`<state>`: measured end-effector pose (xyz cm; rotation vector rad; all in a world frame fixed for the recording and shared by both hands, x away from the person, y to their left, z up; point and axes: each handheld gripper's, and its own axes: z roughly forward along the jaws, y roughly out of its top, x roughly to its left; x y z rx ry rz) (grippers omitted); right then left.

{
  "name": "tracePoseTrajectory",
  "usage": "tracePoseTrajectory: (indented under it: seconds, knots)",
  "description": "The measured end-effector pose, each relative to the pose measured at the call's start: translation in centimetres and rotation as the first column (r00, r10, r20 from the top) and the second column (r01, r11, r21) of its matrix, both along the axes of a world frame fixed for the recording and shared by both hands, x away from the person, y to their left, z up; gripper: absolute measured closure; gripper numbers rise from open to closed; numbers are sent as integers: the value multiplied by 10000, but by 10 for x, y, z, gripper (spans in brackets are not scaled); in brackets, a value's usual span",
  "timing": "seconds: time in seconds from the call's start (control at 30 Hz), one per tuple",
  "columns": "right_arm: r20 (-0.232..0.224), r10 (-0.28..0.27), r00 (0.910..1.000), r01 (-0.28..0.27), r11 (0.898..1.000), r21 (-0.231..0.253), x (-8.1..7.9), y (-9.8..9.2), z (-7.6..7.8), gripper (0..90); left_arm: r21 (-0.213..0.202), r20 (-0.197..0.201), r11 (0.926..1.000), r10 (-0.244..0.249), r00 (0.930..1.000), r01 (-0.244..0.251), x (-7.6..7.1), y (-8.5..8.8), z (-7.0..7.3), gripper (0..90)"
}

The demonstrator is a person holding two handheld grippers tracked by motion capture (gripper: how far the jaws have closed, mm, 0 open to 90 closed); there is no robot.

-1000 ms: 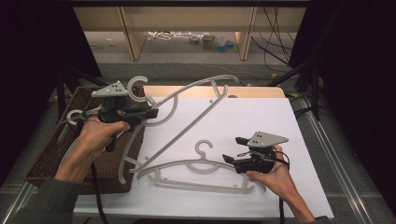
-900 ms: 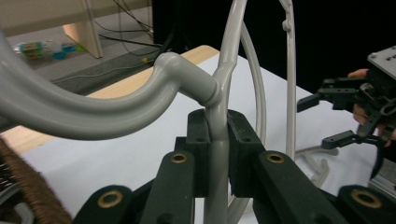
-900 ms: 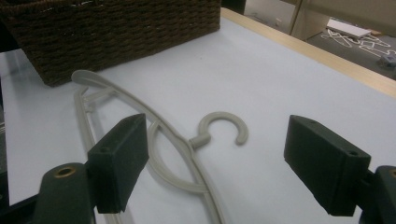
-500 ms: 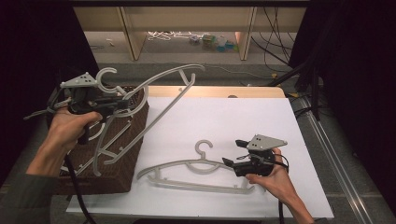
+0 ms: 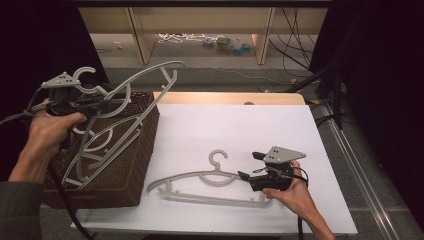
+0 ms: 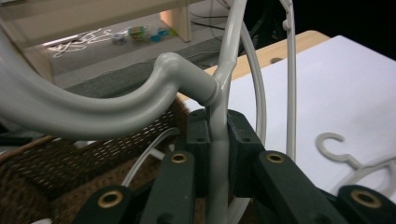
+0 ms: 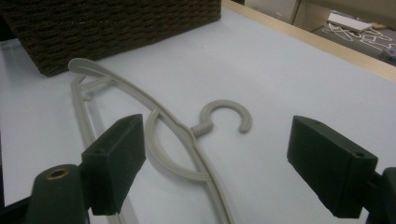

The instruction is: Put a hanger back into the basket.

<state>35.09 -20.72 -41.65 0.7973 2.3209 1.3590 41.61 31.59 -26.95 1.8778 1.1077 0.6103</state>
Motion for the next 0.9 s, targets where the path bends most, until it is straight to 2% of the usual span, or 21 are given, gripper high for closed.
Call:
tracePoseTrajectory:
  seconds: [0.13,0.2,0.37,0.47,0.5,0.9]
  knots:
    - [-94,46,9999,-47,9999,-120,0,-1,0,201,23,56,9998,220,9997,-220,3,11,-5,812]
    - [-53,40,10000,-41,9999,-143,-1,-1,-1,201,234,65,9989,396,9992,-397,4,16,-8,812]
    - [-110,36,9999,-38,9999,-119,-2,-2,-2,200,325,123,9968,722,9973,-726,10,28,-17,812]
    - [-98,-23,9999,22,9999,-135,-2,-3,-4,200,554,102,9945,886,9960,-890,12,36,-22,812]
    - [-122,-17,9999,15,9999,-136,-2,-3,-4,200,499,141,9943,939,9955,-944,13,37,-23,812]
    - [-177,4,9998,-6,9999,-129,-1,-2,-5,202,983,218,9871,1249,9919,-1265,13,55,-42,811]
